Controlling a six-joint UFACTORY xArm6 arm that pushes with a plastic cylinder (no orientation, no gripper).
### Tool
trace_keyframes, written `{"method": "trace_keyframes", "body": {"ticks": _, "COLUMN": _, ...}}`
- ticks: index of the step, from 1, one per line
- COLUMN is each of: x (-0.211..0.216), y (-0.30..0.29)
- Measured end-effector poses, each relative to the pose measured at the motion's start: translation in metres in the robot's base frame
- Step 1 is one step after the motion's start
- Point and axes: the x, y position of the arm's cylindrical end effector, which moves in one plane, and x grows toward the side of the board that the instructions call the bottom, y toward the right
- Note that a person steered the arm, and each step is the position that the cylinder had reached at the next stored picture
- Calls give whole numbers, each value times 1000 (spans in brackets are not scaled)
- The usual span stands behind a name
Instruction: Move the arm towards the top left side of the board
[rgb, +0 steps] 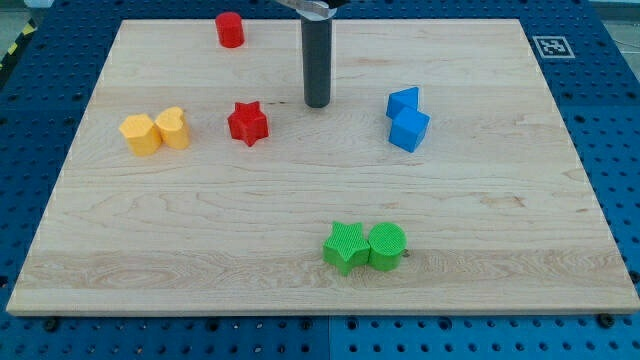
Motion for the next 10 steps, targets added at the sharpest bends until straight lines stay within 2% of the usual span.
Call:
{"method": "trace_keyframes", "body": {"ticks": 5, "x": 31, "y": -2}}
{"method": "trace_keyframes", "body": {"ticks": 10, "x": 43, "y": -104}}
